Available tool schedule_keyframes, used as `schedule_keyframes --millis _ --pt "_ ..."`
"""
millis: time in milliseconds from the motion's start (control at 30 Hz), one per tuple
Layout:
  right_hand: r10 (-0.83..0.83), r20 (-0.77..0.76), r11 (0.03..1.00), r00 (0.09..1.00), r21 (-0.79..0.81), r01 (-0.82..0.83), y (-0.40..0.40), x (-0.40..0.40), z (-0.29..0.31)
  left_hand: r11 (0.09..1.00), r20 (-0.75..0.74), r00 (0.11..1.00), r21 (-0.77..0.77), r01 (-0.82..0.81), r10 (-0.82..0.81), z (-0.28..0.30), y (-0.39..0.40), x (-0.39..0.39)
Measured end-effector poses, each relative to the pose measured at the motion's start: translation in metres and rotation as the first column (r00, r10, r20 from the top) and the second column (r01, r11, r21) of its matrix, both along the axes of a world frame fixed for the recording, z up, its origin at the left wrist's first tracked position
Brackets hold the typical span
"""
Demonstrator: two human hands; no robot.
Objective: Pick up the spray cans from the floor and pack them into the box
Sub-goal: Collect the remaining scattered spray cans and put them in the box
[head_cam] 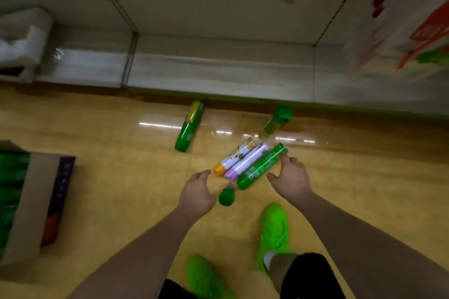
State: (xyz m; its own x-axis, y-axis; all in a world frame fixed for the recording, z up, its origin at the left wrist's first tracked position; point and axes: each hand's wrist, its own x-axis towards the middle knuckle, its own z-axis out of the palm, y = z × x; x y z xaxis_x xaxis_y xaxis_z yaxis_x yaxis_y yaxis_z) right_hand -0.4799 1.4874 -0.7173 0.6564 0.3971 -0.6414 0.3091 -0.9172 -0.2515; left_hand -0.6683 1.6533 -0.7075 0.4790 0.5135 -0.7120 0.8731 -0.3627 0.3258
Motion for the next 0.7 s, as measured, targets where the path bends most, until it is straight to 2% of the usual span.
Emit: schedule_keyframes --millis 67,133,267,367,500,600,700 --pt "0.022 -0.024 1.000 0.999 -0.002 -0.022 0.001 -0.011 -0.053 1.000 -0.022 1.000 -0.020 0.010 -0.011 -0.053 -0.008 -0.022" --pt "0.036 -0.019 0.999 0.999 0.011 -0.036 0.001 -0.018 -0.105 0.997 0.017 0.999 -0.063 0.049 -0.048 -0.106 -0.020 -0.036" --pt "0.104 0.020 0.993 0.994 0.059 -0.105 0.007 -0.017 -0.199 0.990 0.238 0.971 -0.132 0.049 -0.016 -0.205 -0.036 -0.047" --pt "0.127 0.073 0.986 0.989 0.103 -0.134 0.018 -0.012 -0.249 0.987 0.399 0.909 -0.144 -0.072 0.125 -0.254 -0.049 -0.044" --pt "0.069 0.089 0.988 0.994 0.134 -0.080 0.031 -0.001 -0.282 0.953 0.482 0.825 -0.090 -0.289 0.295 -0.270 -0.051 -0.015" --pt "0.039 0.129 0.983 0.991 0.173 -0.062 0.032 0.014 -0.287 0.968 0.502 0.839 0.010 -0.249 0.210 -0.257 -0.034 0.013" --pt "-0.038 0.159 0.978 0.987 0.209 0.004 0.030 0.026 -0.279 0.973 0.509 0.842 0.034 -0.230 0.182 -0.241 -0.022 0.036"
